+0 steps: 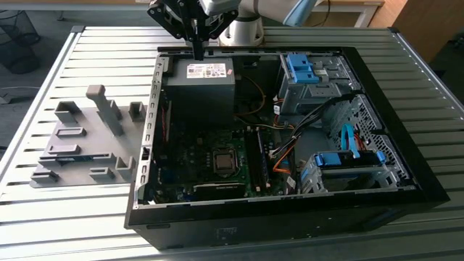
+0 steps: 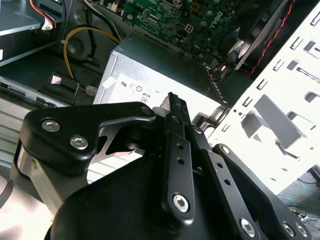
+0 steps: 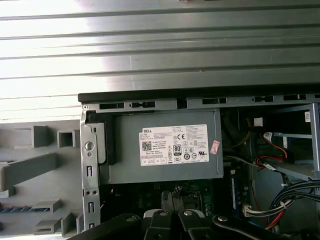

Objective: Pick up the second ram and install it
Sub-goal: 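Reach for the second ram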

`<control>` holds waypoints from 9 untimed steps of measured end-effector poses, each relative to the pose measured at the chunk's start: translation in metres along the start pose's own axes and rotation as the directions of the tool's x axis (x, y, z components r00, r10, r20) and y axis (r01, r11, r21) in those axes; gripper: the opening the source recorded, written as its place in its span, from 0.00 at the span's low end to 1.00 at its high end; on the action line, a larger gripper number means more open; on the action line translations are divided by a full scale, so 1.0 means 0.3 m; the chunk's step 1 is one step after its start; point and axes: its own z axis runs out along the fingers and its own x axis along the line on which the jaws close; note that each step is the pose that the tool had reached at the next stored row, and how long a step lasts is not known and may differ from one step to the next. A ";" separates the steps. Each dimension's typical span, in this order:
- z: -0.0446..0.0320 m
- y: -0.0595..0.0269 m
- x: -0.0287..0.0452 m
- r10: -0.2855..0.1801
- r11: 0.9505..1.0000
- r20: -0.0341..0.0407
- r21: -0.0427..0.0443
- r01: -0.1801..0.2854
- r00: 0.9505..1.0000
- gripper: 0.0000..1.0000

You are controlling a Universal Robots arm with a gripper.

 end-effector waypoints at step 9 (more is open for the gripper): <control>0.000 0.000 0.006 0.000 1.000 0.000 0.000 0.000 1.000 0.11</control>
